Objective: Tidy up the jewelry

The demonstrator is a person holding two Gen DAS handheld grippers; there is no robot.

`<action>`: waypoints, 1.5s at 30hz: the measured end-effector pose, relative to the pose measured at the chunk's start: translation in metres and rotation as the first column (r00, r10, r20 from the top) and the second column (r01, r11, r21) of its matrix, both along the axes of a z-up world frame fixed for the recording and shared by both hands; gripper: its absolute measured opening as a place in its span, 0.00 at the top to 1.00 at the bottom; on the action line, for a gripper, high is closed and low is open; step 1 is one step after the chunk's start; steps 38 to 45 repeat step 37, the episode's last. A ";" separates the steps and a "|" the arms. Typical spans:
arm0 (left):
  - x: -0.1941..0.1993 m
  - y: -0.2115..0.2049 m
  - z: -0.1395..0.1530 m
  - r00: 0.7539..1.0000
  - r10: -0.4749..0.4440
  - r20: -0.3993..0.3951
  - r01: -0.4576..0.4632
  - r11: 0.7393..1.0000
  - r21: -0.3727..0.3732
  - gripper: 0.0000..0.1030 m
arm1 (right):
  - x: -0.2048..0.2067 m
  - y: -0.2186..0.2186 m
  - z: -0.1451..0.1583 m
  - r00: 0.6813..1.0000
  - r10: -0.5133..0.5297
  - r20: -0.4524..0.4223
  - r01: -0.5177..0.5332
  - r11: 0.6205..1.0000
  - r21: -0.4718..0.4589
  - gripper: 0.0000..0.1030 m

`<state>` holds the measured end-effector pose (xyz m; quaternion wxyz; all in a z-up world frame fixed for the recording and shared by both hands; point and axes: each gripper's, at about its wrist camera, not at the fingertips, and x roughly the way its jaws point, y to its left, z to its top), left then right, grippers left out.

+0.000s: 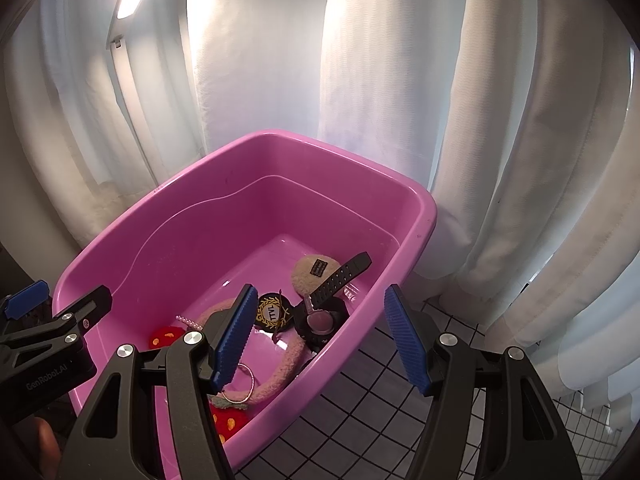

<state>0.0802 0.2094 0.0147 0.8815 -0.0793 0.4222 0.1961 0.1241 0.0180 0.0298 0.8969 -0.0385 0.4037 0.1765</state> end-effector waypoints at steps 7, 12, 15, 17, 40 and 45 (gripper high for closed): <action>0.000 -0.001 0.000 1.000 0.001 -0.001 -0.001 1.000 -0.002 0.06 | 0.001 0.000 0.000 1.000 0.001 -0.001 -0.001 1.000 -0.002 0.39; -0.001 -0.002 -0.001 1.000 0.006 -0.006 -0.006 1.000 0.000 0.06 | 0.001 -0.001 -0.001 1.000 0.001 -0.002 -0.001 1.000 -0.002 0.39; 0.000 -0.001 -0.001 1.000 0.006 -0.006 -0.006 1.000 -0.002 0.06 | 0.001 0.000 -0.001 1.000 0.002 -0.001 -0.002 1.000 -0.003 0.39; -0.001 -0.002 -0.001 1.000 0.008 -0.007 -0.008 1.000 0.000 0.06 | 0.001 -0.001 -0.001 1.000 0.002 -0.001 -0.002 1.000 -0.002 0.39; 0.004 0.004 0.000 1.000 0.010 -0.011 -0.010 1.000 -0.003 0.06 | 0.002 -0.001 -0.003 1.000 0.000 -0.003 0.000 1.000 0.002 0.39; 0.004 0.004 0.000 1.000 0.010 -0.011 -0.010 1.000 -0.003 0.06 | 0.002 -0.001 -0.003 1.000 0.000 -0.003 0.000 1.000 0.002 0.39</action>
